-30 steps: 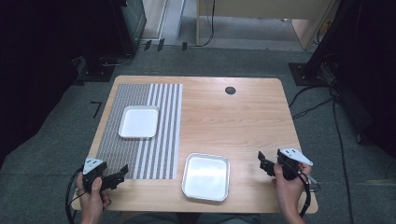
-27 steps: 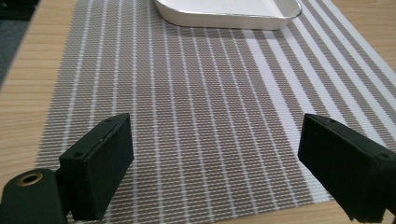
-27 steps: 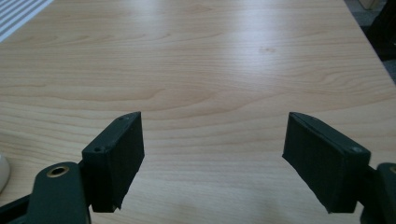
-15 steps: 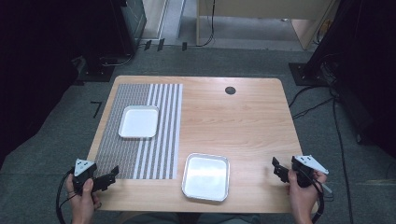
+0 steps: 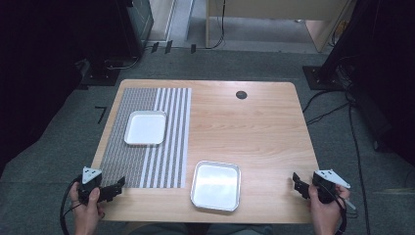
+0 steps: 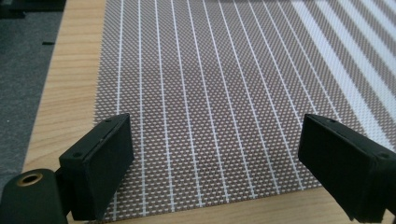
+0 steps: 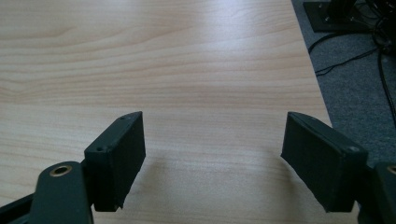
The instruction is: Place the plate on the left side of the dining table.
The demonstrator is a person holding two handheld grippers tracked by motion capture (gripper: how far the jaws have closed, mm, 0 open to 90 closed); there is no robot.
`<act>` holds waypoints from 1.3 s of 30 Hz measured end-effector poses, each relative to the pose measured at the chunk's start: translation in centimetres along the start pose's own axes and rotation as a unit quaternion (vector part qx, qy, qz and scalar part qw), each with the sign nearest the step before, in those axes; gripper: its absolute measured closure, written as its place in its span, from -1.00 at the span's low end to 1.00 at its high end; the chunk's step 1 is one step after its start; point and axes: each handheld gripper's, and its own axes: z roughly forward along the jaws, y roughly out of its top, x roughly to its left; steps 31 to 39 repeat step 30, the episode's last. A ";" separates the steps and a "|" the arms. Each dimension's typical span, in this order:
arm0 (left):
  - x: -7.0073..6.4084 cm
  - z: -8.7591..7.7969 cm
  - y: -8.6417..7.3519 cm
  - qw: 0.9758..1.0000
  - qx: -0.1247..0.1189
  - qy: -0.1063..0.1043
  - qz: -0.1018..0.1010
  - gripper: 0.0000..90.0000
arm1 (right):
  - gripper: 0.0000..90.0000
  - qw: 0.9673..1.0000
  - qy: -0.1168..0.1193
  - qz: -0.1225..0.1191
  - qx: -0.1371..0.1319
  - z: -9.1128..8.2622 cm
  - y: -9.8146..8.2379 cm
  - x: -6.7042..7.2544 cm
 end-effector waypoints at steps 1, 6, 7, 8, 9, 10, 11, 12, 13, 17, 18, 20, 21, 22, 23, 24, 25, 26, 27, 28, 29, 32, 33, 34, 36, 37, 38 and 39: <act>-0.1 0.1 0.0 1.000 0.001 0.004 0.005 -0.79 | -0.52 1.000 -0.003 -0.003 0.008 0.1 0.0 0.1; -0.5 0.2 -0.2 1.000 0.001 0.016 0.022 -0.81 | -0.56 0.999 -0.013 -0.020 0.024 0.4 0.1 0.5; -0.5 0.2 -0.2 1.000 -0.001 0.016 0.023 -0.81 | -0.56 0.999 -0.012 -0.019 0.025 0.4 0.1 0.5; -0.5 0.2 -0.3 1.000 -0.004 0.016 0.023 -0.81 | -0.56 0.999 -0.012 -0.020 0.024 0.4 0.1 0.5; -0.5 0.2 -0.4 1.000 -0.007 0.018 0.023 -0.81 | -0.56 0.999 -0.012 -0.019 0.024 0.4 0.0 0.5; -0.6 0.2 -0.4 1.000 -0.009 0.020 0.023 -0.83 | -0.56 0.999 -0.012 -0.019 0.024 0.4 0.0 0.5; -0.6 0.3 -0.5 1.000 -0.010 0.019 0.021 -0.83 | -0.56 0.999 -0.012 -0.019 0.024 0.4 0.0 0.5; -0.6 0.3 -0.5 1.000 -0.010 0.019 0.021 -0.83 | -0.56 0.999 -0.012 -0.018 0.025 0.4 0.0 0.5; -0.5 0.3 -0.5 1.000 -0.010 0.019 0.021 -0.83 | -0.56 0.999 -0.012 -0.019 0.024 0.4 0.0 0.5; -0.5 0.3 -0.5 1.000 -0.010 0.018 0.020 -0.83 | -0.56 0.999 -0.012 -0.019 0.025 0.4 0.0 0.5; -0.5 0.3 -0.5 1.000 -0.010 0.018 0.020 -0.83 | -0.56 0.999 -0.012 -0.019 0.025 0.4 0.0 0.5; -0.5 0.3 -0.5 1.000 -0.010 0.018 0.020 -0.83 | -0.56 0.999 -0.012 -0.019 0.025 0.4 0.0 0.5; -0.5 0.3 -0.5 1.000 -0.010 0.018 0.020 -0.83 | -0.56 0.999 -0.012 -0.019 0.025 0.4 0.0 0.5; -0.5 0.3 -0.5 1.000 -0.010 0.018 0.020 -0.84 | -0.56 0.999 -0.012 -0.019 0.025 0.4 0.0 0.5; -0.5 0.3 -0.4 1.000 -0.009 0.018 0.020 -0.84 | -0.56 0.999 -0.012 -0.019 0.025 0.4 0.0 0.5; -0.5 0.3 -0.4 1.000 -0.009 0.018 0.020 -0.84 | -0.56 0.999 -0.012 -0.019 0.025 0.4 0.0 0.5; -0.5 0.3 -0.4 1.000 -0.008 0.019 0.019 -0.84 | -0.56 0.999 -0.012 -0.019 0.025 0.4 0.0 0.5; -0.5 0.3 -0.4 1.000 -0.007 0.019 0.019 -0.84 | -0.56 0.999 -0.012 -0.019 0.024 0.4 0.0 0.5; -0.6 0.3 -0.4 1.000 -0.007 0.019 0.019 -0.84 | -0.56 0.999 -0.012 -0.019 0.025 0.4 0.0 0.5; -0.6 0.3 -0.4 1.000 -0.006 0.019 0.017 -0.84 | -0.56 0.999 -0.012 -0.019 0.024 0.4 0.0 0.5; -0.6 0.3 -0.3 1.000 -0.004 0.019 0.017 -0.84 | -0.56 0.999 -0.012 -0.019 0.025 0.4 0.0 0.5; -0.5 0.2 -0.2 1.000 0.000 0.017 0.016 -0.84 | -0.56 0.999 -0.012 -0.019 0.025 0.4 0.0 0.5; -0.5 0.2 -0.2 1.000 0.000 0.017 0.016 -0.84 | -0.56 0.999 -0.012 -0.019 0.025 0.4 0.0 0.5; -0.5 0.2 -0.2 1.000 0.000 0.017 0.016 -0.84 | -0.56 0.999 -0.012 -0.019 0.025 0.4 0.0 0.5; -0.5 0.2 -0.2 1.000 0.000 0.017 0.016 -0.84 | -0.56 0.999 -0.012 -0.019 0.025 0.4 0.0 0.5; -0.5 0.2 -0.2 1.000 0.000 0.017 0.016 -0.84 | -0.56 0.999 -0.012 -0.019 0.025 0.4 0.0 0.5; -0.5 0.2 -0.2 1.000 0.000 0.017 0.016 -0.84 | -0.56 0.999 -0.012 -0.019 0.025 0.4 0.0 0.5; -0.5 0.2 -0.2 1.000 0.000 0.017 0.016 -0.84 | -0.56 0.999 -0.012 -0.019 0.025 0.4 0.0 0.5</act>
